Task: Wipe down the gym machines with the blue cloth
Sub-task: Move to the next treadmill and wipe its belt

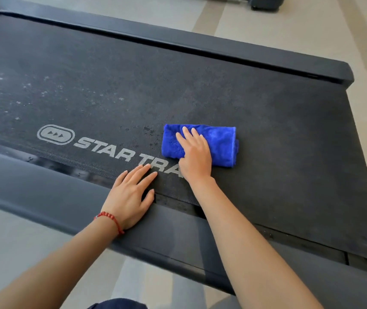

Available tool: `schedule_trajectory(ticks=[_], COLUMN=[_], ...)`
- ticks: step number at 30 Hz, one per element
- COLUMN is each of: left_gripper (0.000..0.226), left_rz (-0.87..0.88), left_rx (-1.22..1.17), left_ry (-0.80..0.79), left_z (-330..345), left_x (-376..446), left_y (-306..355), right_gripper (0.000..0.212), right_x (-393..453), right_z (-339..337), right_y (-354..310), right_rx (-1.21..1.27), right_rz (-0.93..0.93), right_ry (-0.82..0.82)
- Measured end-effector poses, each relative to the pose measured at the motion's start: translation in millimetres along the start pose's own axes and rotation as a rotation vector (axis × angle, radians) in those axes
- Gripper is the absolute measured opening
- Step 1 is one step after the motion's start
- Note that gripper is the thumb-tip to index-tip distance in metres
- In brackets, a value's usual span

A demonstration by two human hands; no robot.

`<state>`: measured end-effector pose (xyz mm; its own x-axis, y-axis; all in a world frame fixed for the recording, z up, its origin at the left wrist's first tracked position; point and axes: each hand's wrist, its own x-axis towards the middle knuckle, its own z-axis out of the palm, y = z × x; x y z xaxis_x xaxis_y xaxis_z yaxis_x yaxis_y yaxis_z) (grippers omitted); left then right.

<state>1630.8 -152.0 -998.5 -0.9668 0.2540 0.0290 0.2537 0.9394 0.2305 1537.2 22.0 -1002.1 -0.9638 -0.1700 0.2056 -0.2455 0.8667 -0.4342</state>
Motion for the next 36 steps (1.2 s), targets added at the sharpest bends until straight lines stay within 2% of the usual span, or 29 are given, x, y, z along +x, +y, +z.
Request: schedule_trajectory(ticks=[10,20,26,32,36], left_gripper=[0.066,0.052,0.049,0.051,0.058], left_rz=[-0.035,0.038,0.078,0.08,0.027], left_rx=[-0.024,-0.178,-0.121,-0.027,-0.075], left_ry=[0.03,0.108,0.139,0.067,0.007], left_z=[-4.8,-11.8,-30.4,-34.2,-29.7], left_x=[-1.9,-7.3,-12.2,-14.1,-10.2], left_y=[4.2,-2.7,-50.6,-104.9,-115.5], right_gripper=[0.068,0.069,0.072,0.075,0.075], right_x=[-47.3,-55.1,-59.0,-61.9,-57.8], right_z=[0.0,1.1,5.7,17.7,21.4], right_y=[-23.1,-38.2,-57.0,-88.5,-97.9], right_rx=[0.041,0.043,0.026,0.034,0.064], right_rz=[-0.007,0.092,0.207,0.246,0.233], right_ry=[-0.008,0.025,0.026,-0.01,-0.033])
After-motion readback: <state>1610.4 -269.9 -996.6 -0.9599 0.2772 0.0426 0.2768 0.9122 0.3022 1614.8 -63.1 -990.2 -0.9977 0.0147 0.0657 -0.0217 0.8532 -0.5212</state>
